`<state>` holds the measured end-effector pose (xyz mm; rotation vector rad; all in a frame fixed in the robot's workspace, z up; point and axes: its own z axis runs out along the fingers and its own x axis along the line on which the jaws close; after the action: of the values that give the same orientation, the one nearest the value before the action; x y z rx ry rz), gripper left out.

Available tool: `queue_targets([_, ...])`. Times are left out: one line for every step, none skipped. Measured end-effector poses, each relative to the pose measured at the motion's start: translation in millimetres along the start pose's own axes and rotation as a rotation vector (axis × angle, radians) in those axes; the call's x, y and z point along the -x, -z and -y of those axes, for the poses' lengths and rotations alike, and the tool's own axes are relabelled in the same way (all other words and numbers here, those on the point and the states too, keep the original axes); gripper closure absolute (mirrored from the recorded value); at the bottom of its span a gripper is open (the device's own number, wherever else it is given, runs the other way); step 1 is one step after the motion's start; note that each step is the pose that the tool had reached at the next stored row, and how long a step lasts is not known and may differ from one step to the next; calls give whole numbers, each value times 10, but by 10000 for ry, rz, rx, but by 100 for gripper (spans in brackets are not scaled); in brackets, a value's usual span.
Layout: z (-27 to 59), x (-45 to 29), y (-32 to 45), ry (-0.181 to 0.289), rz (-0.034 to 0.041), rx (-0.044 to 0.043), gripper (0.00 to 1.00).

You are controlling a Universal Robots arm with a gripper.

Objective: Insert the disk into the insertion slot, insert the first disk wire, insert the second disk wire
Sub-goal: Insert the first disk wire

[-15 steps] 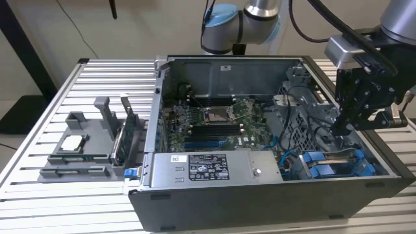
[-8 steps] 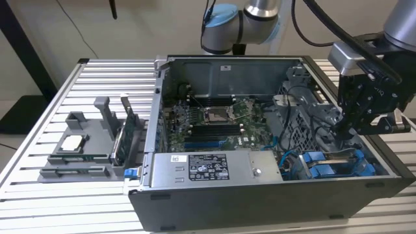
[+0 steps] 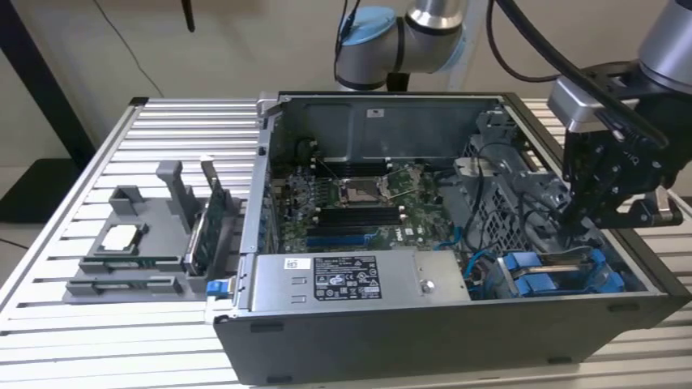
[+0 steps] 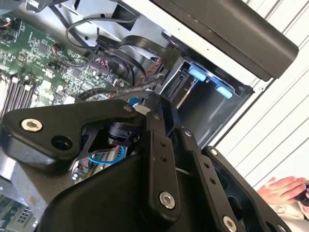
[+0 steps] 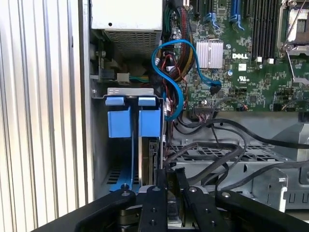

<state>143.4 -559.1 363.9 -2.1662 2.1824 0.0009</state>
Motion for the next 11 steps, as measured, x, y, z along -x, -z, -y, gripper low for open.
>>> queue_targets([6, 0, -2, 0, 0, 4, 81])
queue_targets([11, -1, -4, 0, 0, 7, 81])
queue_targets([25, -1, -9, 0, -9, 17, 81])
queue_targets([35, -2, -14, -1, -20, 23, 81])
queue_targets([43, -2, -19, 0, -26, 25, 81])
queue_targets([46, -2, -21, 0, -26, 25, 81])
queue_targets([51, -2, -24, 0, -26, 26, 81])
queue_targets([58, -2, -27, -1, -27, 28, 81])
queue_targets([62, -2, -30, 0, -31, 29, 81])
queue_targets([64, -2, -33, 0, -35, 29, 81])
queue_targets([70, -3, -36, 0, -44, 30, 81])
